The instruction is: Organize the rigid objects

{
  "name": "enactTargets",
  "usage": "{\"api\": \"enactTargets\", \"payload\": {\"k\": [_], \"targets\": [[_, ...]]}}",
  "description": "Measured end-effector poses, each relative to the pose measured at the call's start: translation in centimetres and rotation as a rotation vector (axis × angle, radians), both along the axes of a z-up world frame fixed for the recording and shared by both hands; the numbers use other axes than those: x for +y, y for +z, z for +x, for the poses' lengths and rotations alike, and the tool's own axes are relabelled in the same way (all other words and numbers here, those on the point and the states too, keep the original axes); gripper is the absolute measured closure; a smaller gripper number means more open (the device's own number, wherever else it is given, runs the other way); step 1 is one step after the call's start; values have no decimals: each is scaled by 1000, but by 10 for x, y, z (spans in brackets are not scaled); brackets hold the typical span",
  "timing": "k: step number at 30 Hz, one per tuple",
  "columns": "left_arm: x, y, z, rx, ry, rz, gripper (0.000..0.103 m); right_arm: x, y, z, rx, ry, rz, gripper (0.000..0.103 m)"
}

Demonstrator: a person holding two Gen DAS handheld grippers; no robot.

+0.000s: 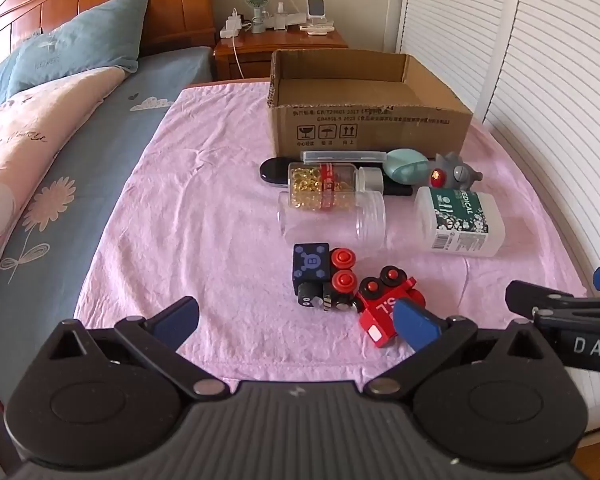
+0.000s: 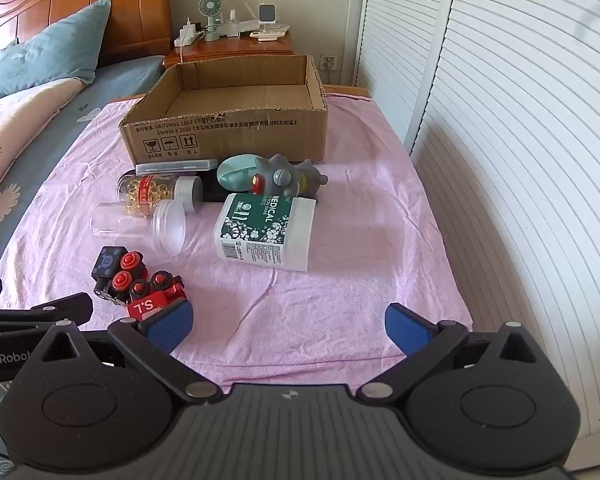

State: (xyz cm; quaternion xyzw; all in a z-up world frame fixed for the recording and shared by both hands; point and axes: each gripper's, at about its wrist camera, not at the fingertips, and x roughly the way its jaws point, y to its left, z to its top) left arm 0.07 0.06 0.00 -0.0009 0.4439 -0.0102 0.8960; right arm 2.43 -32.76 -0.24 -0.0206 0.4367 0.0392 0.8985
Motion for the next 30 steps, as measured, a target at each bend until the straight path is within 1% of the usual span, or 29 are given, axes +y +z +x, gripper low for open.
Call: {"api": "enactTargets", "payload": {"k": [10, 14, 15, 30], "targets": [[1, -4, -3, -17, -6, 13, 1, 0, 2, -2, 1, 2, 7, 0], [-6, -5, -2, -19, 1, 23, 1, 0, 4, -2, -1, 3, 7, 0], [-1, 0, -3, -18, 5, 13, 1, 0, 4, -2, -1, 4, 6, 0], [-1, 3, -4, -21, 7, 18, 1, 0, 2, -3, -6, 4, 6, 0]]}}
